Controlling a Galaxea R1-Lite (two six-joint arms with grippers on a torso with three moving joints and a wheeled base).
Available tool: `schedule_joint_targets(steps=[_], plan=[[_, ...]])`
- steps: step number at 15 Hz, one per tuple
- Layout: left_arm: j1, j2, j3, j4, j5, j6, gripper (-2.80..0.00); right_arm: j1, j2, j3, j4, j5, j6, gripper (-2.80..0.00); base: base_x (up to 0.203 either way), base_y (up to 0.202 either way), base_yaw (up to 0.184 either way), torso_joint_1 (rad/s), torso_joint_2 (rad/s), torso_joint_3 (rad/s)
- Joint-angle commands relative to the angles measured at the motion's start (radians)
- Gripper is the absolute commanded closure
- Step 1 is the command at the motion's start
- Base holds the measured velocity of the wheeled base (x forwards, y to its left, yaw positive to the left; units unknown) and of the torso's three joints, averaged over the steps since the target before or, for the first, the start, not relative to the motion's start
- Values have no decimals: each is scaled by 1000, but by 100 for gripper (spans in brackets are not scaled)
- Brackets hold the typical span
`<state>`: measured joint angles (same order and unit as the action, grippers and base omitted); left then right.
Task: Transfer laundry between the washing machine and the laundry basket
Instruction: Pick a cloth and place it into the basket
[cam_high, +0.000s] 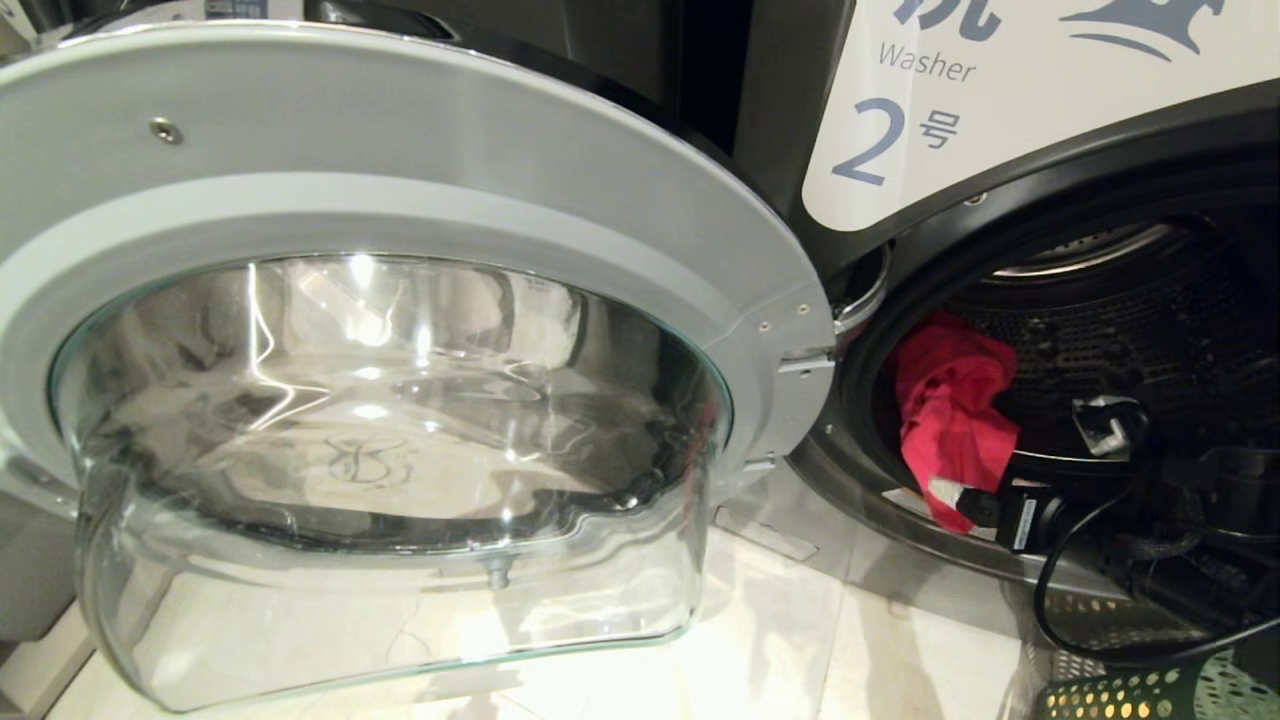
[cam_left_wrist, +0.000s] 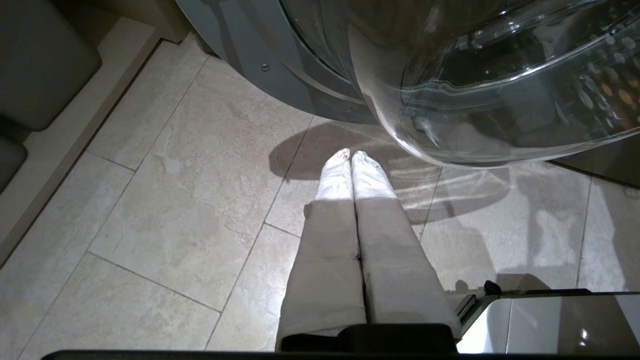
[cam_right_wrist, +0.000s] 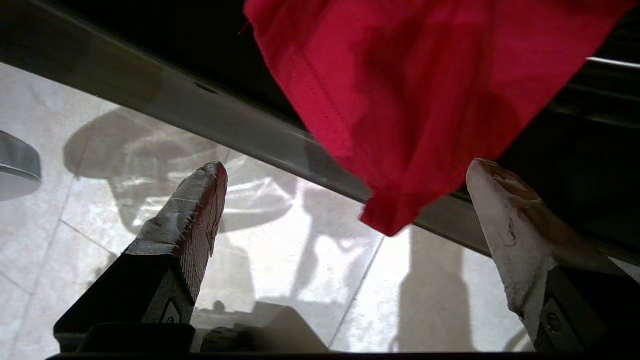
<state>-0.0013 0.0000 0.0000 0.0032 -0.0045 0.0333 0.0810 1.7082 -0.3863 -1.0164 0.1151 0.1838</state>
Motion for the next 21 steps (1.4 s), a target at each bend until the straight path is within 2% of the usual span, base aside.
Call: schedule_joint_targets(steps=[1, 8, 15, 16, 21], plan=[[0, 0, 2, 0, 0, 0, 0, 38, 59, -35, -8, -17, 22, -280, 0, 0, 0, 0, 0, 0], [1, 0, 2, 0, 0, 0, 0, 77, 203, -237, -18, -170, 82, -280, 0, 0, 0, 0, 0, 0], [0, 0, 2, 0, 0, 0, 0, 74, 263, -261, -20, -219, 91, -280, 0, 0, 0, 0, 0, 0], [1, 0, 2, 0, 0, 0, 0, 74, 271, -260, -36, -221, 92, 0, 0, 0, 0, 0, 0, 0], [1, 0, 2, 0, 0, 0, 0, 74, 279, -260, -50, -222, 90, 0, 0, 0, 0, 0, 0, 0]])
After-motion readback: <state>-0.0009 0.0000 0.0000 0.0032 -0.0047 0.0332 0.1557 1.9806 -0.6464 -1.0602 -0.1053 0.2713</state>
